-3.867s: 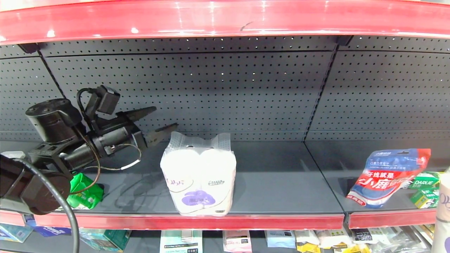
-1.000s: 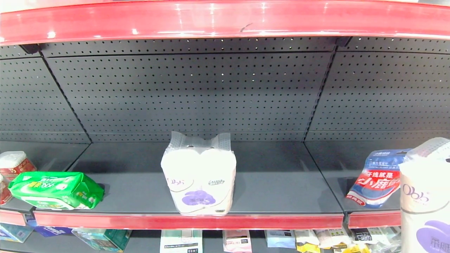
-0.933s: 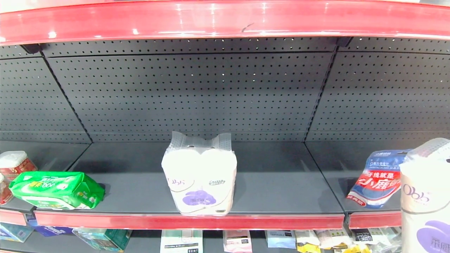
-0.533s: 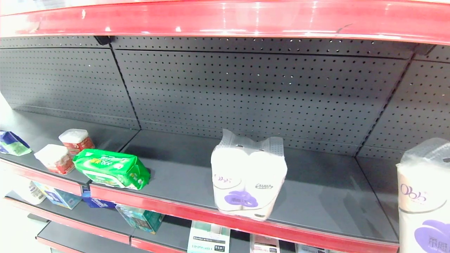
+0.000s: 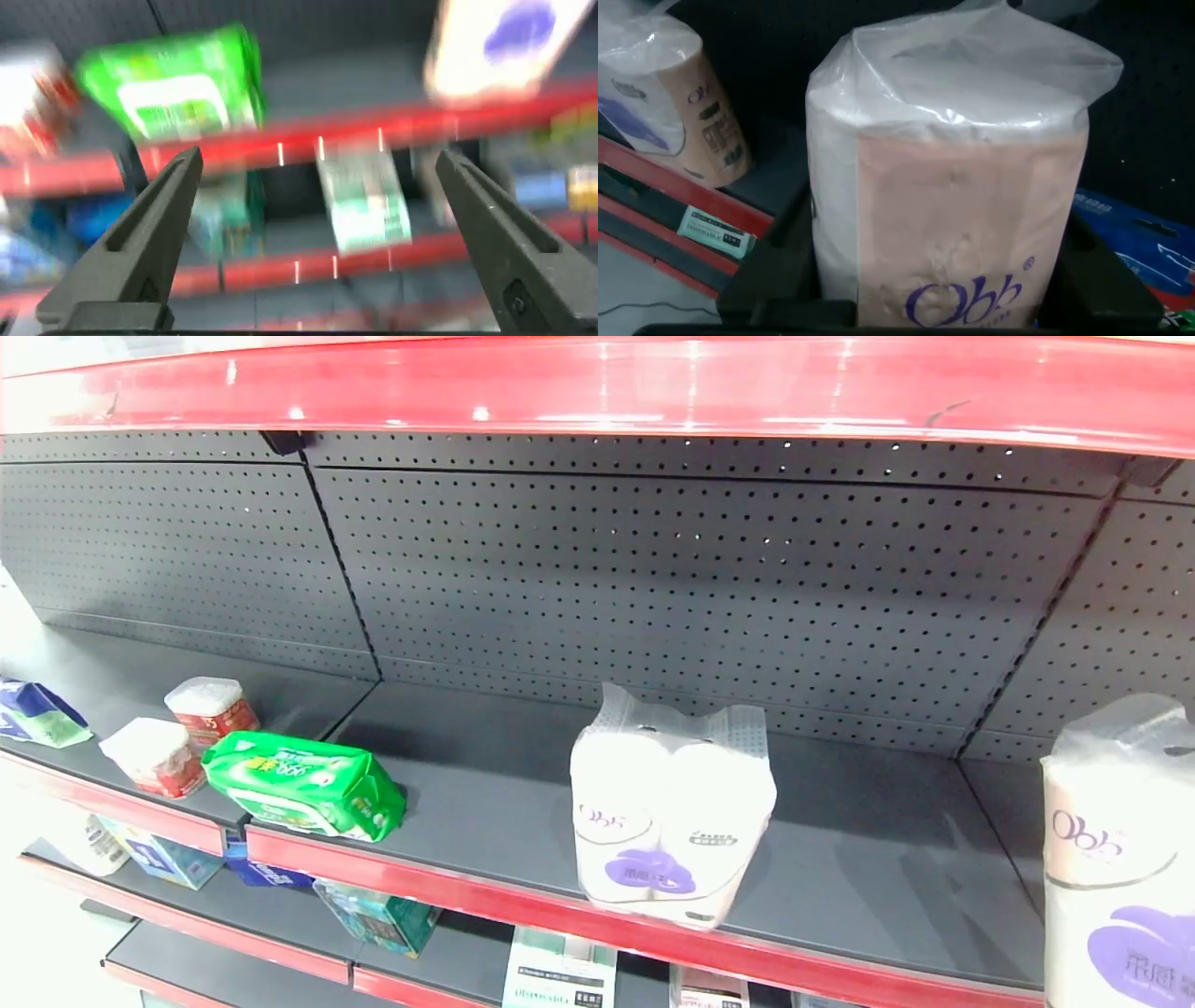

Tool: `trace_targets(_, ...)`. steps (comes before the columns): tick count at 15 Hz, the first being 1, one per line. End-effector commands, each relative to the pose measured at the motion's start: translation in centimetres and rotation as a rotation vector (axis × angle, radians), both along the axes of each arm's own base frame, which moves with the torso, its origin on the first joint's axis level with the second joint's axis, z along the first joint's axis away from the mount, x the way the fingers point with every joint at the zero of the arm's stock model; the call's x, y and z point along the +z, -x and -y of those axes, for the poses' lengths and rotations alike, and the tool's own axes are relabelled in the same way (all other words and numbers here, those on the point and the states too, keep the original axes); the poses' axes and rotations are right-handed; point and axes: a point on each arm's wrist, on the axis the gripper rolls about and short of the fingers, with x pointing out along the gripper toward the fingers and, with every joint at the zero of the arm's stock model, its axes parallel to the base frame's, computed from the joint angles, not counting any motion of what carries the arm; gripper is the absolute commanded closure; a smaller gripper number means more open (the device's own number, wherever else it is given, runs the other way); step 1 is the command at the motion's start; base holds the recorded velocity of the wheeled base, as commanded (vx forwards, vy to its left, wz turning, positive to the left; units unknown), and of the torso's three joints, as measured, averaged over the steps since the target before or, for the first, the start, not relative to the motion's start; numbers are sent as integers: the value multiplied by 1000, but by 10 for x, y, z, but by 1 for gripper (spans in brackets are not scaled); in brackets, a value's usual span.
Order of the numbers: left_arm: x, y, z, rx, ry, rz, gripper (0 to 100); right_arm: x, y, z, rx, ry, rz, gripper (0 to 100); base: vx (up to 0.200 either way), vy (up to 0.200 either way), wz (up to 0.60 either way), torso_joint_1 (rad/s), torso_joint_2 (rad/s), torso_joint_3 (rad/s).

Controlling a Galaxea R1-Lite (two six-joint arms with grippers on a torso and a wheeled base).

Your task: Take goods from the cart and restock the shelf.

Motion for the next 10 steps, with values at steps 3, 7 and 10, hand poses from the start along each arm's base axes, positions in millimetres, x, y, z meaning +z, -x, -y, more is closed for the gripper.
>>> trace_targets(3, -11, -6, 0, 35, 93, 0, 0, 1, -26, -1, 35, -17, -56, 100, 0, 0, 0, 0, 0, 0)
trace_targets(7, -11, -7, -2, 179, 51, 11, 0, 2, -39, -1, 52, -21, -80, 100, 0, 0, 0, 0, 0, 0)
trace_targets(10, -11, -7, -4, 278, 127, 3, 0, 0, -42, -1, 54, -22, -97, 100, 0, 0, 0, 0, 0, 0)
